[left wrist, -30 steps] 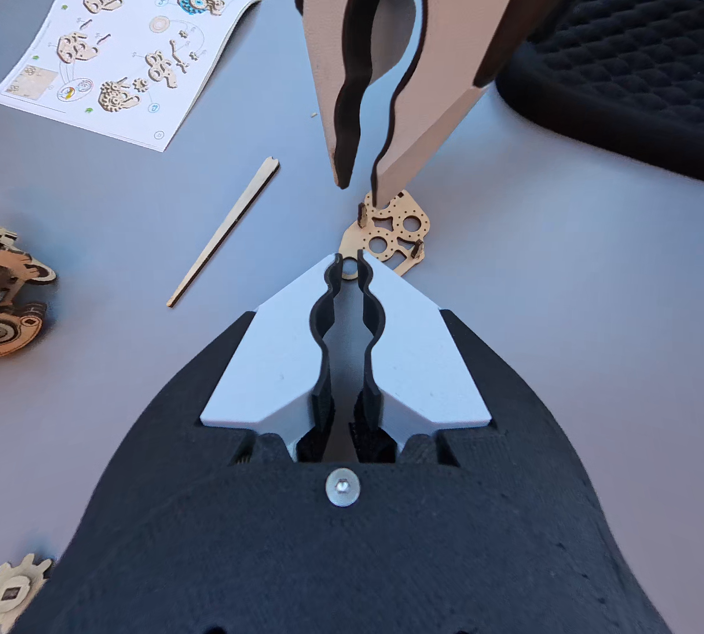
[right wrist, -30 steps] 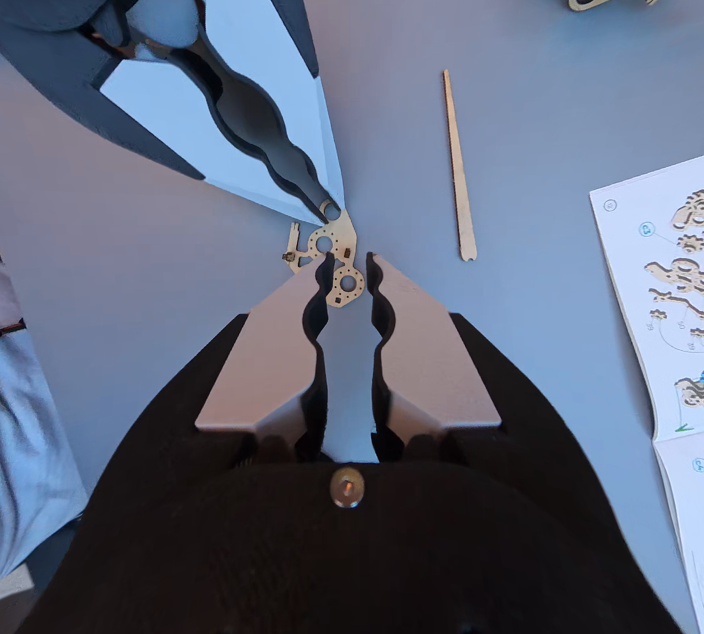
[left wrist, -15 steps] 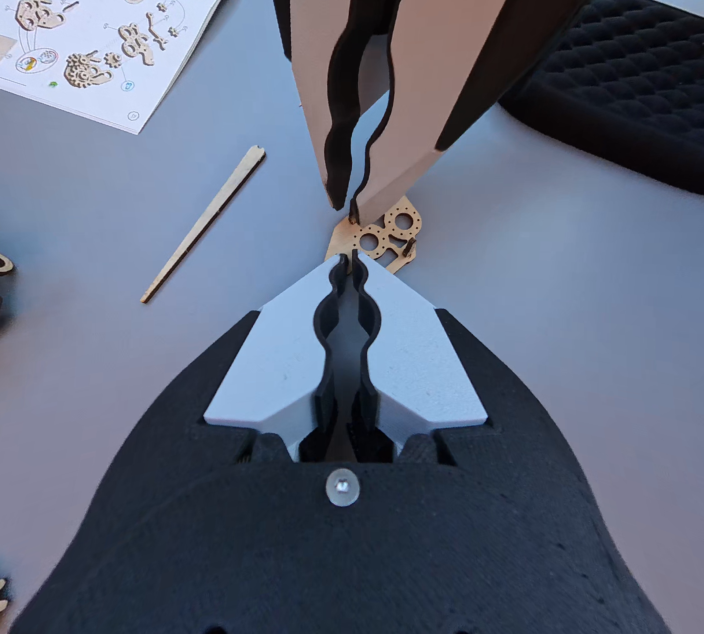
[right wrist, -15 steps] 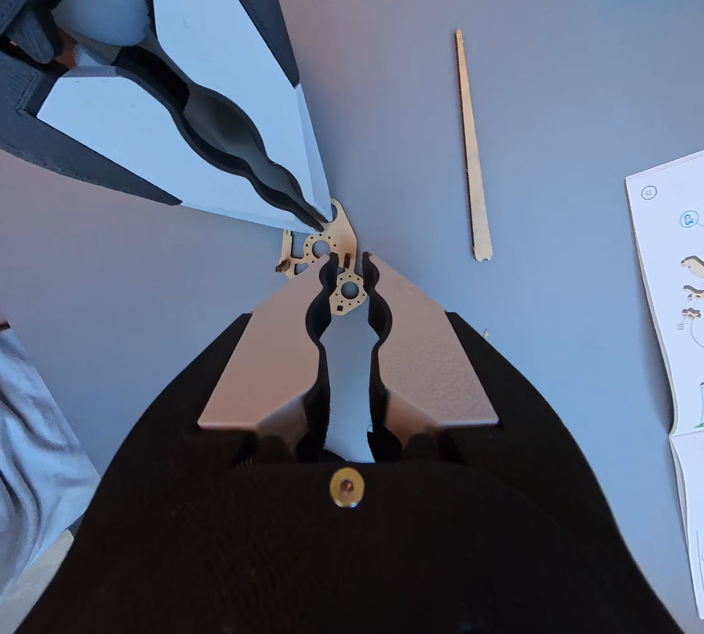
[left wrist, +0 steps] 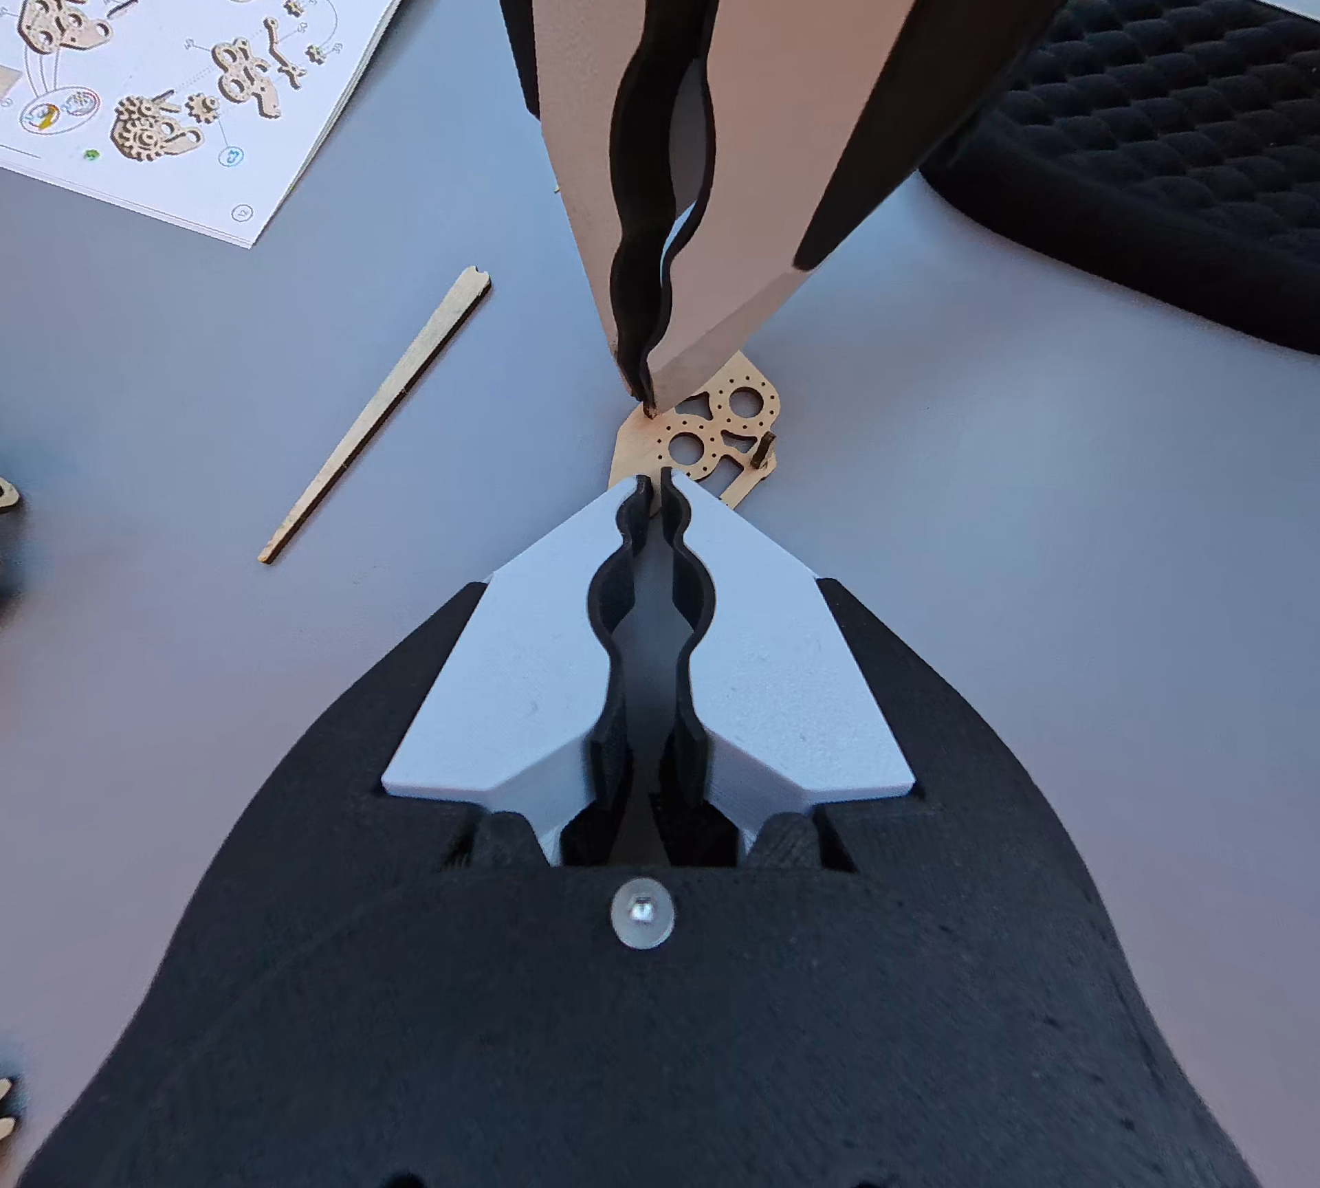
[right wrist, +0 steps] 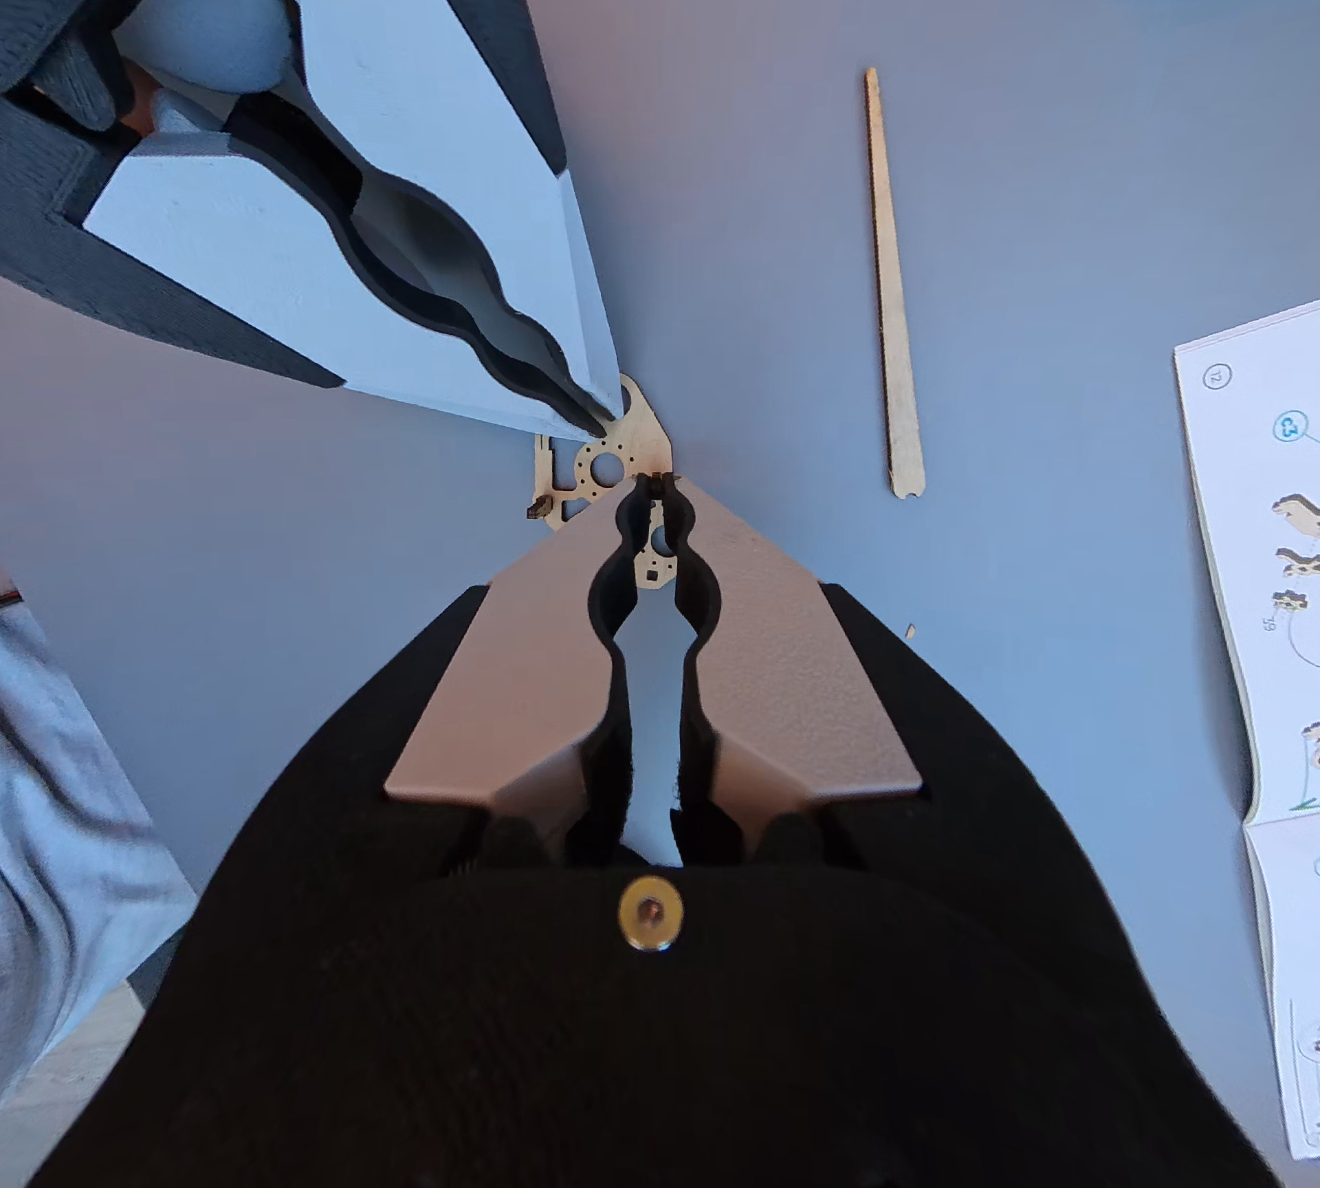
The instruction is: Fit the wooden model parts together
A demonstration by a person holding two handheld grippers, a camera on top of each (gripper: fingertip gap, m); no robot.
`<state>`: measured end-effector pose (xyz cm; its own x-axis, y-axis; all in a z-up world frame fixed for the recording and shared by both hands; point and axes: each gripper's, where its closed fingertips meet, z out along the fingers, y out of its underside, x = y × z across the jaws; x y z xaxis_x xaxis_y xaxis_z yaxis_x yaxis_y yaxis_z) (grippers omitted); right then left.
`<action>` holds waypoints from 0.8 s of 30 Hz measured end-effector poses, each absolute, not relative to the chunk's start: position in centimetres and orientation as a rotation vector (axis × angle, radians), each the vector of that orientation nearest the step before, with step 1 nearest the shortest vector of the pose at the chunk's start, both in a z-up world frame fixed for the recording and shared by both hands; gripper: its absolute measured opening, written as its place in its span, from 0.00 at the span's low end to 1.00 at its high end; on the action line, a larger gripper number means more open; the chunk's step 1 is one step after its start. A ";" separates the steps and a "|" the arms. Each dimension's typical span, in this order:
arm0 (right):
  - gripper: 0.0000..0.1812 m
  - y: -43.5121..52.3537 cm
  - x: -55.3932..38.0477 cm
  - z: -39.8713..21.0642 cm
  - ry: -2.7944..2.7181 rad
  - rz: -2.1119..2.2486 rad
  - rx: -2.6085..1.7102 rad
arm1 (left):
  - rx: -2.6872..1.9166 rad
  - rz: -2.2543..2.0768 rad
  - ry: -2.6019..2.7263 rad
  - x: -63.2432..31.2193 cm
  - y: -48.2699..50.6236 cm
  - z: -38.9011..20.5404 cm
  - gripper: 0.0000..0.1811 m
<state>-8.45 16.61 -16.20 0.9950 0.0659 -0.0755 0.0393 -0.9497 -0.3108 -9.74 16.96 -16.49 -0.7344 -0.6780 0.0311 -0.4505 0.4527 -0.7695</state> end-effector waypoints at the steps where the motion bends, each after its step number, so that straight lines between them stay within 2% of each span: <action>1: 0.00 16.6 -8.5 -16.2 -0.087 0.115 -2.828 | -0.969 -1.158 2.425 -9.7 17.0 -16.5 0.00; 24: 0.01 16.4 -8.5 -16.4 -0.235 0.002 -2.931 | -0.993 -1.163 2.416 -9.6 17.1 -16.5 0.02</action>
<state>-8.52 16.40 -16.35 0.9873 0.1579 0.0147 0.1576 -0.9671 -0.1997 -9.61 17.08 -16.53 -0.7240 -0.6886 0.0417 -0.4623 0.4394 -0.7702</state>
